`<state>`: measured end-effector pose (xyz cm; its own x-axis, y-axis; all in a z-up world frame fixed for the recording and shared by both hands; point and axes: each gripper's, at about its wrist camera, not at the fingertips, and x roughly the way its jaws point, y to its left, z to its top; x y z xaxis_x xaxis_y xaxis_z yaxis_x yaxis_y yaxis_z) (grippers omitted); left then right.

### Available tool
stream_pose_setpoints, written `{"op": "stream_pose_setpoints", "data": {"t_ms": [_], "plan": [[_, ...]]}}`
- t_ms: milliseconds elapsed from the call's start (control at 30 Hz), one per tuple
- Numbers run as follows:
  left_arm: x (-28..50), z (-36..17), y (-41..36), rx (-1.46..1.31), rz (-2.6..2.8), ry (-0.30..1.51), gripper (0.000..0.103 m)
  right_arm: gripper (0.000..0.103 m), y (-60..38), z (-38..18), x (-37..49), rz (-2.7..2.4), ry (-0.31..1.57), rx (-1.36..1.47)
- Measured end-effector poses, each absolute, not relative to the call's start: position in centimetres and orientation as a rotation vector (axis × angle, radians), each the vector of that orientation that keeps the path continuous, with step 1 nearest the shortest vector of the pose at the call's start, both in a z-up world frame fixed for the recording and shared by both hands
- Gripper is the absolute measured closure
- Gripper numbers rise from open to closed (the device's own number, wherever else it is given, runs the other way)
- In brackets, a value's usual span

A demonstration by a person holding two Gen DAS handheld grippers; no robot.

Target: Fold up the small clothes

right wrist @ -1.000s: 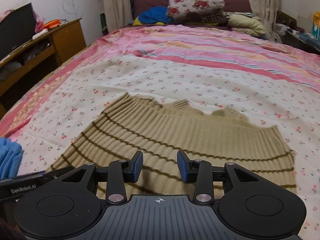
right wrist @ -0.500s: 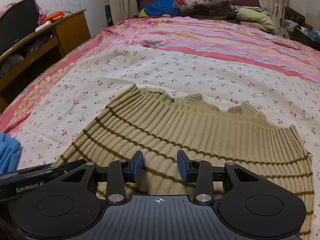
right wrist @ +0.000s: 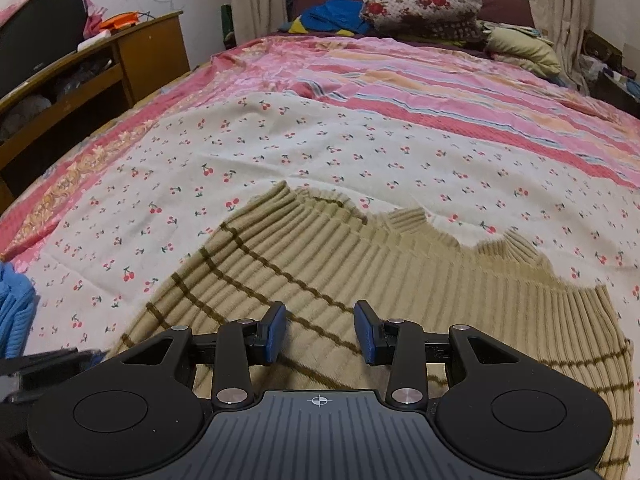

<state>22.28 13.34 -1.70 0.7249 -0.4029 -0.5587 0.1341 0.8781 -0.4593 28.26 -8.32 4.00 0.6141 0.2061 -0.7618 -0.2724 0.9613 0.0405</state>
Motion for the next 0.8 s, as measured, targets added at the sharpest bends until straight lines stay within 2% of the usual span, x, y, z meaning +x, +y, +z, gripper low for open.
{"op": "stream_pose_setpoints", "data": {"t_ms": [200, 567, 800], "plan": [[21.9, -1.6, 12.6, -0.375, -0.335, 0.689, 0.085, 0.065, -7.8, 4.1, 29.4, 0.289, 0.874, -0.082], [21.9, -2.0, 11.8, -0.342, -0.365, 0.679, 0.085, 0.056, -5.9, 4.2, 32.1, 0.351, 0.926, -0.004], [22.1, -2.4, 12.1, -0.356, -0.380, 0.683, 0.085, 0.052, -2.3, 3.5, 34.2, 0.351, 0.967, -0.082]]}}
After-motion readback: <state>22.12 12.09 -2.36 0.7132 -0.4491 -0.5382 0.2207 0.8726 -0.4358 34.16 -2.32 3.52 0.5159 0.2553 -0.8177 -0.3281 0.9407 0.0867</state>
